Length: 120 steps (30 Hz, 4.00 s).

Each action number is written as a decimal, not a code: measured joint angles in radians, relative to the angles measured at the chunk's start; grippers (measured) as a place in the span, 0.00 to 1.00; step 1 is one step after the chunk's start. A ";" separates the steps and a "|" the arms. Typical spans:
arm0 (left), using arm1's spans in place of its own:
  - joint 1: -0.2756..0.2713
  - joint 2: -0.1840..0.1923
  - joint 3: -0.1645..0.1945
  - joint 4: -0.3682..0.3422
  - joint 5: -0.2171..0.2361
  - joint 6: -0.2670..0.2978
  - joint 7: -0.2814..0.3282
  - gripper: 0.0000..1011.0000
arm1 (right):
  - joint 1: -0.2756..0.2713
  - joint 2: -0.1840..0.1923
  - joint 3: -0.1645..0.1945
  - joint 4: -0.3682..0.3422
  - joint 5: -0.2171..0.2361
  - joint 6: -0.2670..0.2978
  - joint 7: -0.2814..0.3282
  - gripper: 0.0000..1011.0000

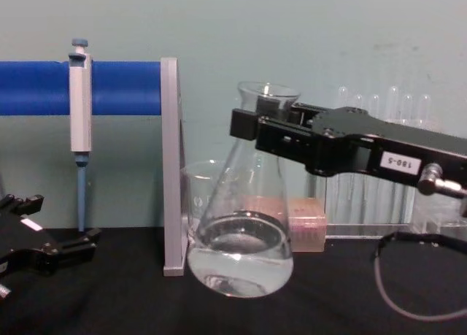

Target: Grasp the erlenmeyer flask with one hand, shake it three times, then place it back.

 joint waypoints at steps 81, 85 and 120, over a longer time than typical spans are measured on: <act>0.000 0.000 0.000 0.000 0.000 0.000 0.000 0.99 | -0.011 0.041 0.030 0.038 0.021 0.004 -0.067 0.44; 0.000 0.000 0.000 0.000 0.000 0.000 0.000 0.99 | -0.012 0.042 0.028 0.042 0.020 0.007 -0.065 0.44; 0.000 0.000 0.000 0.000 0.000 0.000 0.000 0.99 | 0.023 0.026 -0.015 0.136 -0.008 0.013 -0.025 0.44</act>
